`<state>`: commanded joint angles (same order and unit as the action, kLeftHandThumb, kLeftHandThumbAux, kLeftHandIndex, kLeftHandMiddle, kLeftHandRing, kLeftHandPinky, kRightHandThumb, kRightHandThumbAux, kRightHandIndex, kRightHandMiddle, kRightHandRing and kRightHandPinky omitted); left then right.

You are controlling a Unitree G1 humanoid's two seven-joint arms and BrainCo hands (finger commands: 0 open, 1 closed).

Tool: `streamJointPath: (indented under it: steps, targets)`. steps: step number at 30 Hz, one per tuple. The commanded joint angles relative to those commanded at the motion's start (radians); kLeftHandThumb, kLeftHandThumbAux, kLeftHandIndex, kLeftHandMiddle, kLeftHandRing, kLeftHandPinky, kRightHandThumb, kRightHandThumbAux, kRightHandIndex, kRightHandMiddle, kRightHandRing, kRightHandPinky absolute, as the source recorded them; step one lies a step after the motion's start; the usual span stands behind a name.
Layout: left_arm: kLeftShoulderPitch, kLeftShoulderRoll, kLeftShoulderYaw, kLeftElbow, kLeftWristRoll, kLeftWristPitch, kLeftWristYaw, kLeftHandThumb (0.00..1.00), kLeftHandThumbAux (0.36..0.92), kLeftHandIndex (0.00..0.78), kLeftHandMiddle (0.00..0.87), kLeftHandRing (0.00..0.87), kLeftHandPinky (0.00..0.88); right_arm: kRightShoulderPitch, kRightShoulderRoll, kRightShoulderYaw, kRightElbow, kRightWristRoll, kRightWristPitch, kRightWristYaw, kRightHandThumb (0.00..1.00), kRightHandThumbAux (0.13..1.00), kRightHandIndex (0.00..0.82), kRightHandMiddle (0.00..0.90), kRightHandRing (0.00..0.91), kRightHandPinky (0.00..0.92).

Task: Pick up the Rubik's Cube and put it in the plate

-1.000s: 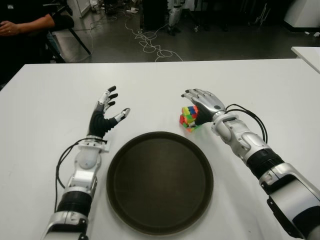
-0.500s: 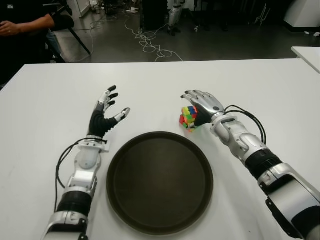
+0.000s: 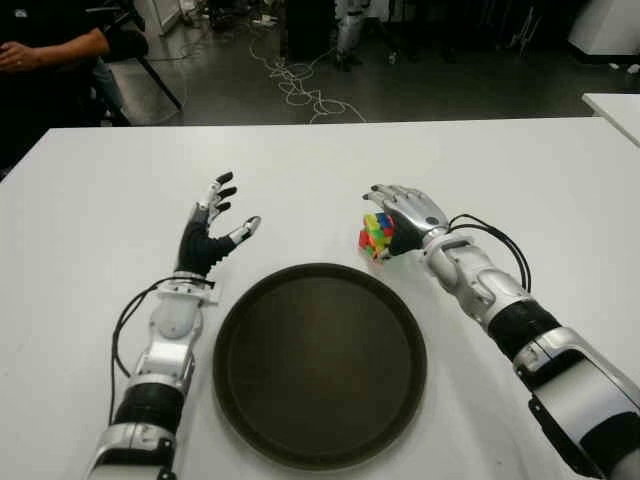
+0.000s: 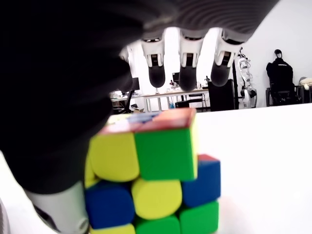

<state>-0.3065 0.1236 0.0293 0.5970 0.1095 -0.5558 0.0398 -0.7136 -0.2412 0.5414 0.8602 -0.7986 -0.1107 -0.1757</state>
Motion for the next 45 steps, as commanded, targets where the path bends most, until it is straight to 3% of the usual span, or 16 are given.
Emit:
streamJointPath:
  steps: [13, 33, 45]
  targets:
    - [0.002, -0.001, 0.000, -0.004, 0.000, 0.005, 0.002, 0.137, 0.693, 0.093, 0.099, 0.106, 0.133, -0.017, 0.032, -0.001, 0.096, 0.020, -0.020, -0.009, 0.000, 0.779, 0.091, 0.111, 0.172, 0.239]
    - [0.002, -0.003, -0.002, -0.009, -0.006, 0.008, 0.001, 0.158, 0.679, 0.093, 0.106, 0.109, 0.120, -0.049, 0.052, 0.033, 0.201, 0.028, -0.051, 0.030, 0.000, 0.782, 0.097, 0.128, 0.171, 0.224]
    - [0.004, 0.001, -0.005, -0.019, -0.001, 0.020, 0.004, 0.152, 0.671, 0.092, 0.107, 0.114, 0.131, -0.062, 0.060, 0.055, 0.226, 0.026, -0.033, 0.031, 0.000, 0.780, 0.089, 0.113, 0.147, 0.192]
